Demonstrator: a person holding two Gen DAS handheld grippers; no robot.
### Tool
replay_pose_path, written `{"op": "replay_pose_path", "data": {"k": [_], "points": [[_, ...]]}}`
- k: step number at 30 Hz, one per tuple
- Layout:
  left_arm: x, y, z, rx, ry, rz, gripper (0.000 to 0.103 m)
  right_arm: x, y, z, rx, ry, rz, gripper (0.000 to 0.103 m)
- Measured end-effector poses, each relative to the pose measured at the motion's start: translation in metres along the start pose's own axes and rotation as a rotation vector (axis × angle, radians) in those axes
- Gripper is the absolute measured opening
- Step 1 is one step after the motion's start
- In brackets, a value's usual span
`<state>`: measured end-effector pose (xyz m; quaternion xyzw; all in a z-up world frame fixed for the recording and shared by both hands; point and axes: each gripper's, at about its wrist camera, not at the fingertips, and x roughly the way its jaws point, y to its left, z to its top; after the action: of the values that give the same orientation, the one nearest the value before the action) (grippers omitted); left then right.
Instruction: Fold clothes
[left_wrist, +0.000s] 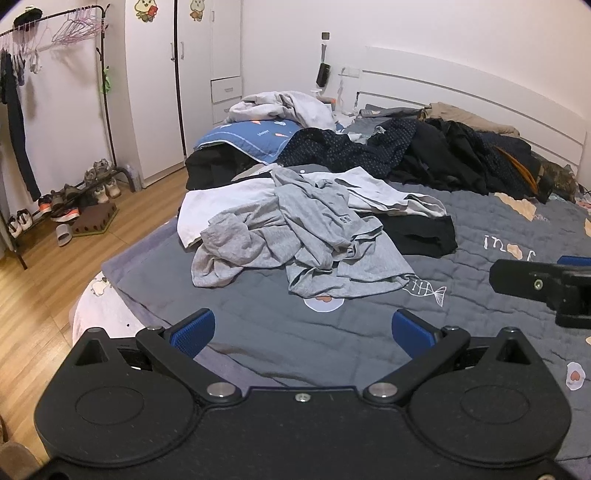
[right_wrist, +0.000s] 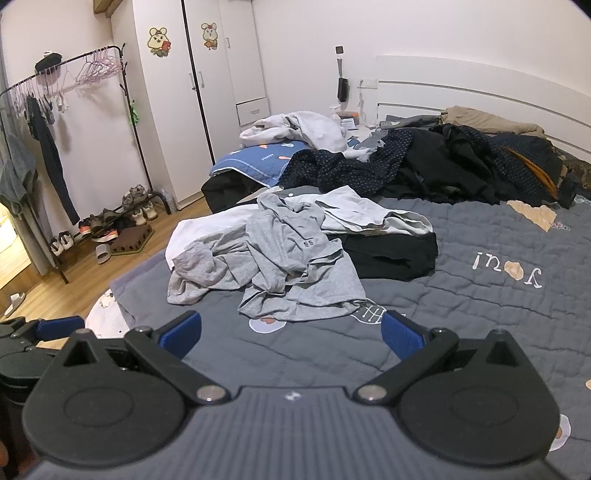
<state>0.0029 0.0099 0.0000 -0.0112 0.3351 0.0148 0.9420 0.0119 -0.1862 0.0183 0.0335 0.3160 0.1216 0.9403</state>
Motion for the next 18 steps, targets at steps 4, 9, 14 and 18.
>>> {"op": "replay_pose_path", "data": {"k": [4, 9, 14, 18], "points": [[0.000, 0.000, 0.000, -0.001, -0.001, 0.002, 0.103, 0.001, -0.001, 0.000, 0.001, -0.001, 0.001, 0.103], [0.000, 0.001, 0.001, -0.003, -0.001, 0.001, 0.103, 0.005, 0.000, 0.001, 0.005, 0.005, 0.006, 0.103], [-0.001, 0.001, 0.001, -0.001, -0.001, 0.000, 0.103, 0.008, 0.003, 0.002, -0.005, 0.006, 0.005, 0.103], [0.000, 0.002, 0.002, -0.001, -0.002, 0.000, 0.103, 0.012, 0.001, 0.005, 0.004, 0.011, 0.010, 0.103]]}}
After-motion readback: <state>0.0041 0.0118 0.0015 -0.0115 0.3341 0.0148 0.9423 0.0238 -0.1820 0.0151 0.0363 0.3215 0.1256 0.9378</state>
